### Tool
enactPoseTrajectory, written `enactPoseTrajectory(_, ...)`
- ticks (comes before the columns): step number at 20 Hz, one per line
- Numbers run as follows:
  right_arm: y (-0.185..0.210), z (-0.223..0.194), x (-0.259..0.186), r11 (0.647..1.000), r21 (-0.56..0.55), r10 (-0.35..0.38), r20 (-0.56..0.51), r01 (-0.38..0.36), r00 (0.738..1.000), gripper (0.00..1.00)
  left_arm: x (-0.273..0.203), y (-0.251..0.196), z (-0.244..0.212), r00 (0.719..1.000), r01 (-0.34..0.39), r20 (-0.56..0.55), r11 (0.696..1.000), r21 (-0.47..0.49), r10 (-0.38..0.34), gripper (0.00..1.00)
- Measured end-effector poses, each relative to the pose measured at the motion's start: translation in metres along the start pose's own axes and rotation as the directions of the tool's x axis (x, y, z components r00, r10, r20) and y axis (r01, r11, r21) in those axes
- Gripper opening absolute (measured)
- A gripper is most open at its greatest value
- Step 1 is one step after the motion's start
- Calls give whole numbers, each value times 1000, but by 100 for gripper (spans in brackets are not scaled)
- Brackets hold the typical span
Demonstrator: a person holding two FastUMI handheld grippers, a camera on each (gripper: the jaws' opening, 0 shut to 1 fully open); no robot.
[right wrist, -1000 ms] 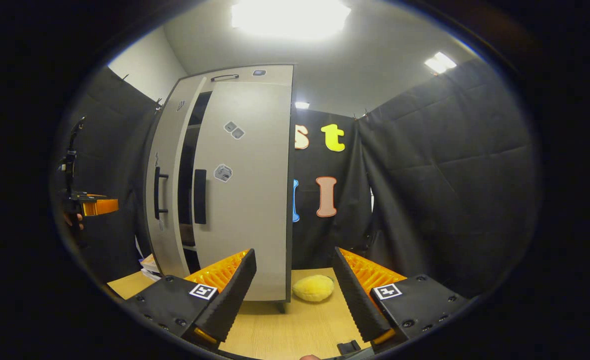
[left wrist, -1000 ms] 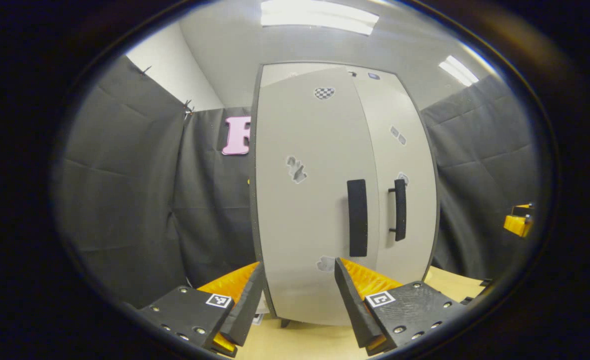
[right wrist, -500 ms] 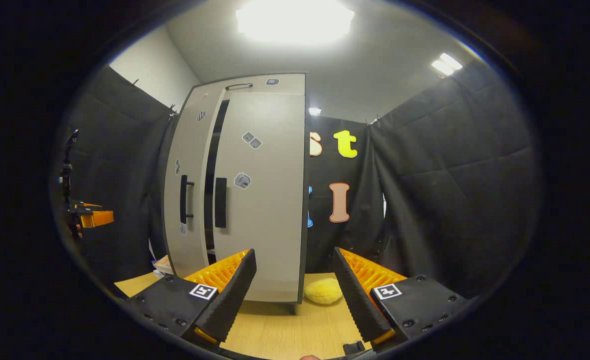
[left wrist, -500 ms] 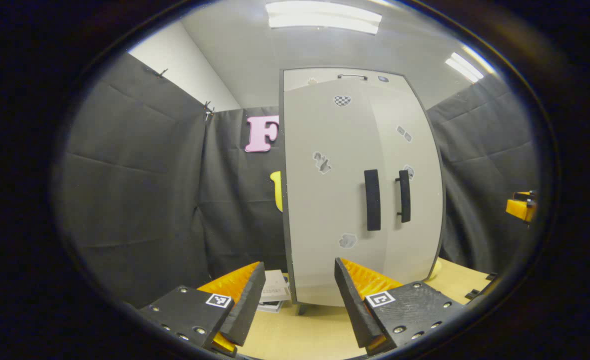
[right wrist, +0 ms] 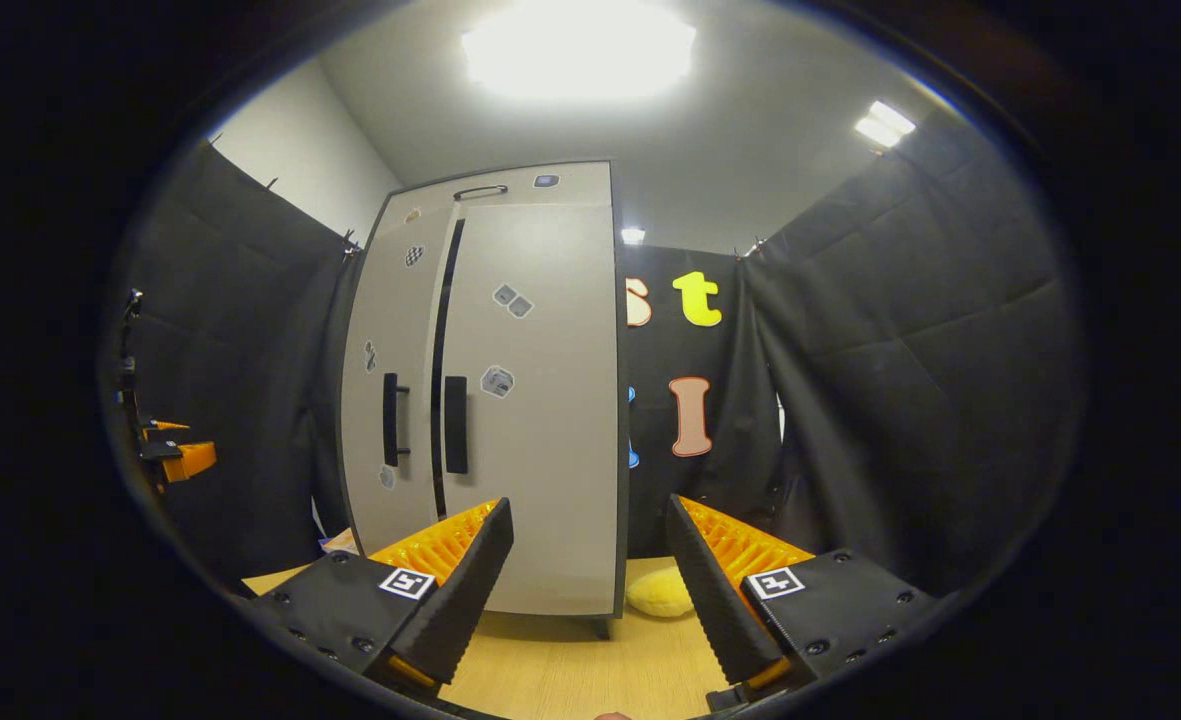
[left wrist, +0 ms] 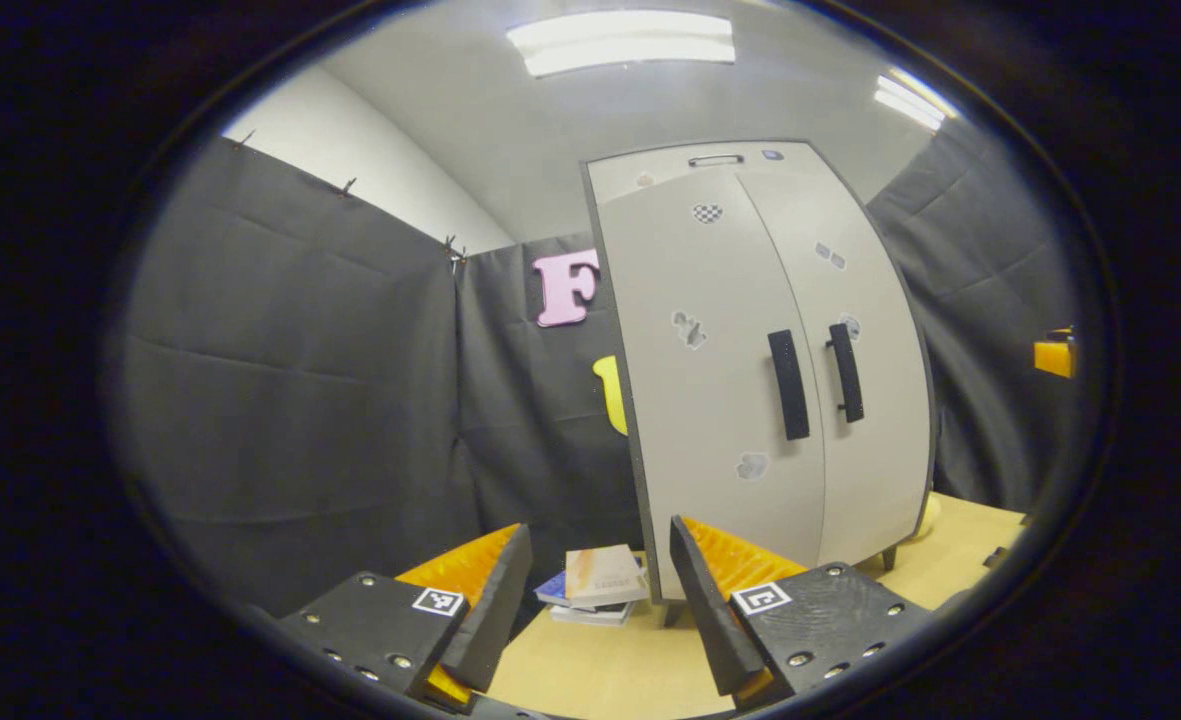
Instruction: Grab one shoe with the right hand and put it into the shoe cabinet, grab the other shoe with the left hand and put it into the shoe cabinet; then close the right door with the right hand and the left door with the left hand.
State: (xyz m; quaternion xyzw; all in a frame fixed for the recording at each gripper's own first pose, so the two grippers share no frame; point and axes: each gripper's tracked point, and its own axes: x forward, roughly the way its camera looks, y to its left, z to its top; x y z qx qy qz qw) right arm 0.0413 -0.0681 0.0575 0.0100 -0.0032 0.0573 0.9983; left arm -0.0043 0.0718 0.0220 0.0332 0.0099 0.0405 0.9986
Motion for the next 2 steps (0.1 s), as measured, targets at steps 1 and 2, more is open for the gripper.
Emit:
enactPoseTrajectory(1,2,0,1,1000,-2,4,2,-4,1000,97,0,0,-2,1000,-1,-7,1000,-13,1,87)
enactPoseTrajectory(2,3,-1,1,1000,-7,5,-1,-5,1000,96,-1,0,-3,1000,-2,-16,1000,-26,2,87)
